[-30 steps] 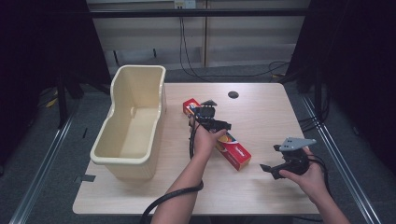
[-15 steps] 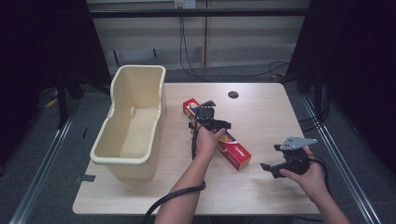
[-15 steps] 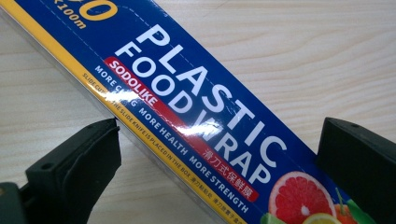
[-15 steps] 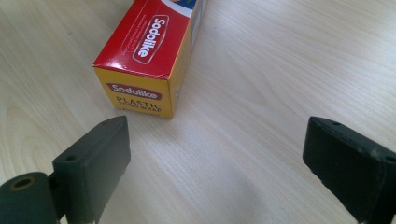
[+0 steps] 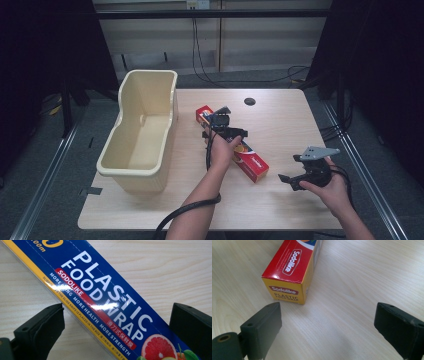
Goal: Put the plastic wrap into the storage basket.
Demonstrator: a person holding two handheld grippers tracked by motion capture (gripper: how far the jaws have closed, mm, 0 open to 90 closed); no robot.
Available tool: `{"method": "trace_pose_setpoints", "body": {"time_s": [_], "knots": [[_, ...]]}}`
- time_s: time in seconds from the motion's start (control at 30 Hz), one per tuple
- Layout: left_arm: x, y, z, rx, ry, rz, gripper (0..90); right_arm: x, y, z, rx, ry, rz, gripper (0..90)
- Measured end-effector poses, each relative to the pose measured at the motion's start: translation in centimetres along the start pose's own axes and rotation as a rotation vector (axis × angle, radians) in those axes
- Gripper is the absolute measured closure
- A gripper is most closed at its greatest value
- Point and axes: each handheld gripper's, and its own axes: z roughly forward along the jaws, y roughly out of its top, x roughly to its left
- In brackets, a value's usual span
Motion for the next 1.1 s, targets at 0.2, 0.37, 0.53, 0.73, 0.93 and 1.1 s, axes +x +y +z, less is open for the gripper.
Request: {"method": "trace_pose_setpoints", "body": {"time_s": [0.2,0.37,0.53,0.73,0.93,1.1], "knots": [[-0.2,0.0,0.0,0.008,0.006,-0.010,0.0,0.0,0.1,0.0,-0.005,-0.001,0.001,7.4],[-0.4,0.0,0.1,0.004,0.020,-0.007,0.0,0.0,0.1,-0.1,-0.004,-0.004,0.005,7.5],[-0.3,0.1,0.1,0.020,0.023,-0.004,0.0,-0.1,0.0,-0.1,-0.009,-0.002,0.005,7.6],[0.2,0.0,-0.2,0.059,-0.003,0.024,2.2,-0.1,0.0,-0.2,-0.009,0.000,0.009,7.6],[1.0,-0.2,-0.9,0.121,-0.027,0.034,9.6,-0.1,0.1,-0.1,-0.009,0.002,0.007,7.7],[1.4,-0.3,-1.9,0.168,-0.012,0.050,17.5,0.0,0.2,-0.1,-0.013,-0.002,0.005,7.9]]}}
